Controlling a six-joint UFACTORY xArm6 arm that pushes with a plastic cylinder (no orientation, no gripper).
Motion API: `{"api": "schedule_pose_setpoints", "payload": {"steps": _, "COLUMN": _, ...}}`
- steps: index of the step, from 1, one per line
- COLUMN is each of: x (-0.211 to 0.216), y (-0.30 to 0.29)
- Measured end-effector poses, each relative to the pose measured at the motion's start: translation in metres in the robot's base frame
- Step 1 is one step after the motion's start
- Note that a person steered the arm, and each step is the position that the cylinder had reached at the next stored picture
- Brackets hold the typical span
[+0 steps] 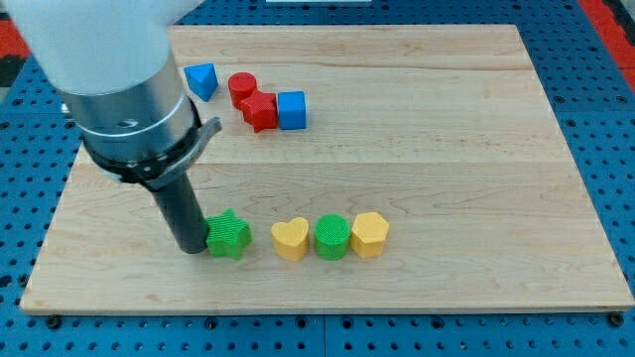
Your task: Move the blue cube to the right of the yellow hexagon
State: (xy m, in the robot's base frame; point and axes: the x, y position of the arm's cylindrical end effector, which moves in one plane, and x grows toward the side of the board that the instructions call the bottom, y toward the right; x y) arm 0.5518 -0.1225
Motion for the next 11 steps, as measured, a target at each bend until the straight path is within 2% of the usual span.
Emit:
{"api": "schedule_pose_setpoints", "payload": {"steps": 1, "x": -0.002, "y": -0.006}}
{"api": "schedule_pose_setpoints", "payload": {"steps": 2, "x": -0.056, "y": -0.076}}
{"api": "schedule_pose_setpoints", "payload": {"steps": 3, "x": -0.115, "y": -0.097}}
{"api": "schedule_pose_setpoints", "payload": {"steps": 4, "x": -0.161, "y": -0.079}}
{"api": "schedule_pose_setpoints", "payload": {"steps": 5, "x": -0.184, "y": -0.021}}
{"api": "schedule_pose_setpoints", "payload": {"steps": 6, "x": -0.186, "y": 0.046}}
{"api": "schedule_pose_setpoints", "payload": {"steps": 9, "x": -0.225, "y": 0.16}}
{"api": "schedule_pose_setpoints", "payload": {"steps": 10, "x": -0.21, "y": 0.212}}
{"api": "schedule_pose_setpoints", "payload": {"steps": 11, "x": -0.158, "y": 0.236}}
